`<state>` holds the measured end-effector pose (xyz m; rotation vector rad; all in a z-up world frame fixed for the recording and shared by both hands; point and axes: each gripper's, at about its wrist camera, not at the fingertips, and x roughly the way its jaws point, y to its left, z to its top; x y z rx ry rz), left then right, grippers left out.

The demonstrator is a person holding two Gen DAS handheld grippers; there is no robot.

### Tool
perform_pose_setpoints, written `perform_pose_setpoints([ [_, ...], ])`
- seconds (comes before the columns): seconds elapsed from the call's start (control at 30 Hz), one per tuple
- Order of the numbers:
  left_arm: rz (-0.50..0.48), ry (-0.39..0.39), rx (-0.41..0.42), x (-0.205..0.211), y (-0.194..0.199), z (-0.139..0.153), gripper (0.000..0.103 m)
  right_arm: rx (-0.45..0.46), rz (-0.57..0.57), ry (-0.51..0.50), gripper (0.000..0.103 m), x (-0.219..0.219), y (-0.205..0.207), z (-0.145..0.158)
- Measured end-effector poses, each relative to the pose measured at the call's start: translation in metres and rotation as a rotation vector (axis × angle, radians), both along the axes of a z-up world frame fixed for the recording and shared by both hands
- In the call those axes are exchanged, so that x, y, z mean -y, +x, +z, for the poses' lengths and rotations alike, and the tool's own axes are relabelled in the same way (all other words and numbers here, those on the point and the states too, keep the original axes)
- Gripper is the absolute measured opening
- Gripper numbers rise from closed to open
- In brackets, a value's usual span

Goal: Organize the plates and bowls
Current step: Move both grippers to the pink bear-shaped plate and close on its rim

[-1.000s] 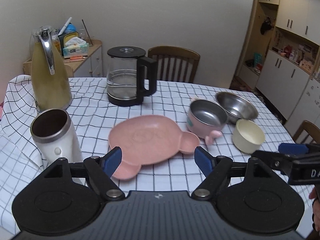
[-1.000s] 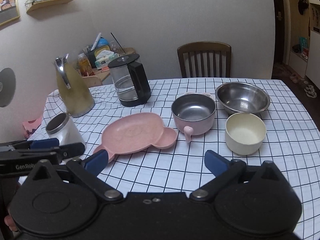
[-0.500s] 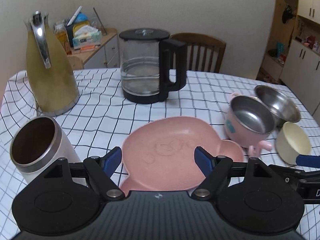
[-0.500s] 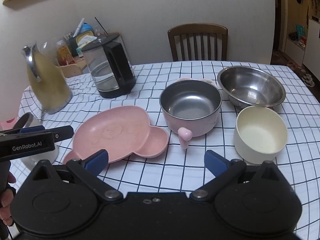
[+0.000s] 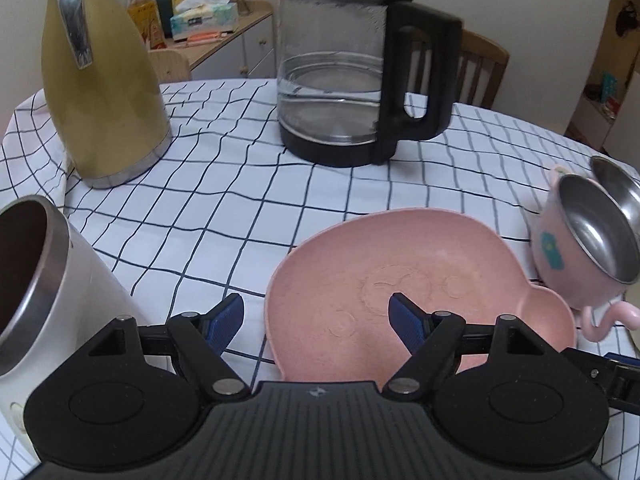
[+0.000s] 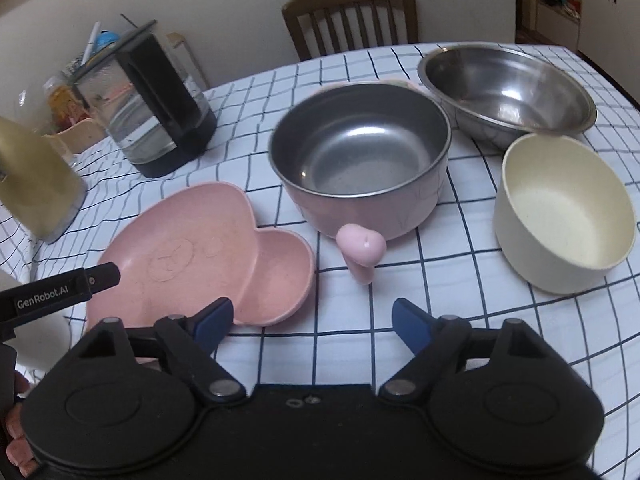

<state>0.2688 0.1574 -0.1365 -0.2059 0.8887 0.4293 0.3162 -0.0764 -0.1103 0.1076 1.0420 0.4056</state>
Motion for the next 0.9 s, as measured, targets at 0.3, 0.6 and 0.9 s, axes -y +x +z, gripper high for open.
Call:
perform_pose_setpoints([
  [0.3, 0.053, -0.051, -0.051, -0.014, 0.009, -0.015, 0.044, -0.092, -0.065, 0.07, 0.057, 0.0, 0.012, -0.017],
  [0.6, 0.098, -0.063, -0.093, -0.025, 0.011, -0.019, 0.021, -0.133, -0.078, 0.129, 0.032, -0.001, 0.017, -0.019],
  [0.9, 0.081, -0.065, -0.09, -0.017, 0.001, -0.012, 0.016, -0.128, -0.09, 0.133, 0.017, 0.0, 0.014, -0.016],
])
